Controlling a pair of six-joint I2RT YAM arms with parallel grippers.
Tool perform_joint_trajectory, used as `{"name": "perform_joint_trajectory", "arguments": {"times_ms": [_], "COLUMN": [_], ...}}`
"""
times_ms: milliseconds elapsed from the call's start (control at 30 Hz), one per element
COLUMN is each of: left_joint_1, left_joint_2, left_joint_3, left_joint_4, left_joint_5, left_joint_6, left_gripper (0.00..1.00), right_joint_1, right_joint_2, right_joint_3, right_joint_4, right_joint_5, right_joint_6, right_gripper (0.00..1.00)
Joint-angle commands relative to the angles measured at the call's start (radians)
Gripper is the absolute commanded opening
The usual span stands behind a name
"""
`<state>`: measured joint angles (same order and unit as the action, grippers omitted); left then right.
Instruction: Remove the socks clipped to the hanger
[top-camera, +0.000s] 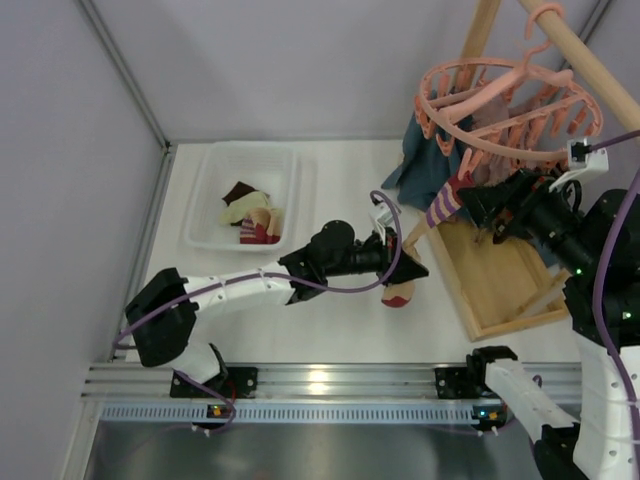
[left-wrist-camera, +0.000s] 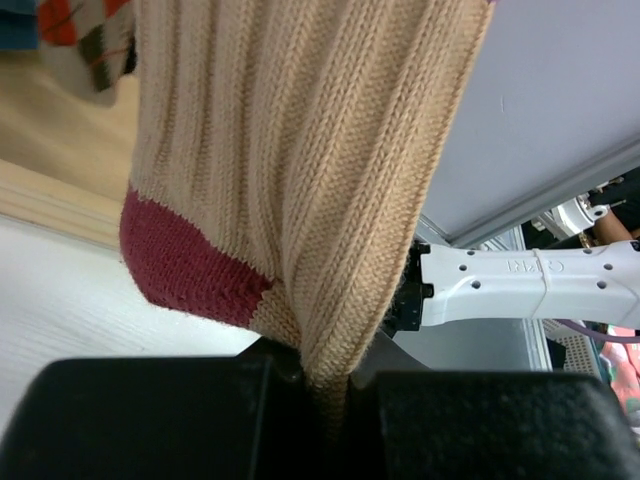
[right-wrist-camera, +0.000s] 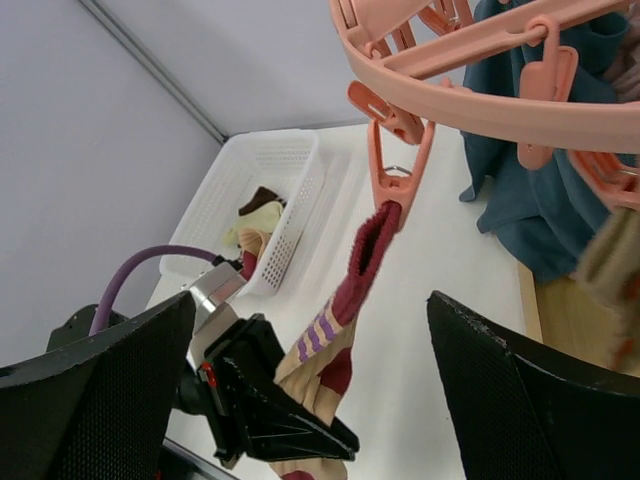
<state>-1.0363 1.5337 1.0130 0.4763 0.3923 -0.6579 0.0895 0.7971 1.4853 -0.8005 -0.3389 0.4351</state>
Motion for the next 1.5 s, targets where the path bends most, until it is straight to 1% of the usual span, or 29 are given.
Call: {"name": "perform_joint_trajectory", "arguments": {"times_ms": [0, 233, 367, 500, 700, 1033, 1233, 1467], "left_joint_1": [-0.007, -0.021, -0.027, -0.034, -0.034, -0.034, -0.034, -0.034], "left_joint_2": [0.003, 0.080, 0.141, 0.158, 0.157, 0.158, 0.146, 0.140], "left_joint_3": [0.058, 0.122, 0.160, 0.170, 0.173, 0.161, 0.148, 0.144], "left_joint_4": [0.044, 0.044, 0.044, 0.042, 0.044, 0.044, 0.044, 0.044], "left_joint_5": [-0.050, -0.020, -0.001, -0.001, -0.017, -0.033, -0.033, -0.033], "left_joint_6": [0.023, 0.011, -0.003, -0.006, 0.010, 0.011, 0.010, 0.003], "left_gripper": [0.00, 0.00, 0.00, 0.00, 0.00, 0.00, 0.00, 0.00], "right_joint_1": [-0.002, -0.004, -0.004, -0.004, -0.004, -0.004, -0.004, -0.004], "right_joint_2": [0.028, 0.030, 0.017, 0.016, 0.034, 0.077, 0.102, 0.103], "right_joint_3": [-0.008, -0.063, -0.083, -0.088, -0.089, -0.046, -0.037, -0.076], "right_joint_4": [0.061, 0.078, 0.054, 0.031, 0.027, 0.081, 0.121, 0.248], "right_joint_5": [-0.009, 0.035, 0.093, 0.141, 0.185, 0.146, 0.155, 0.195], "right_joint_6": [0.001, -0.018, -0.062, -0.093, -0.091, -0.068, -0.067, -0.079], "right_gripper": [0.92, 0.91, 0.94, 0.99, 0.99, 0.99, 0.95, 0.89]}}
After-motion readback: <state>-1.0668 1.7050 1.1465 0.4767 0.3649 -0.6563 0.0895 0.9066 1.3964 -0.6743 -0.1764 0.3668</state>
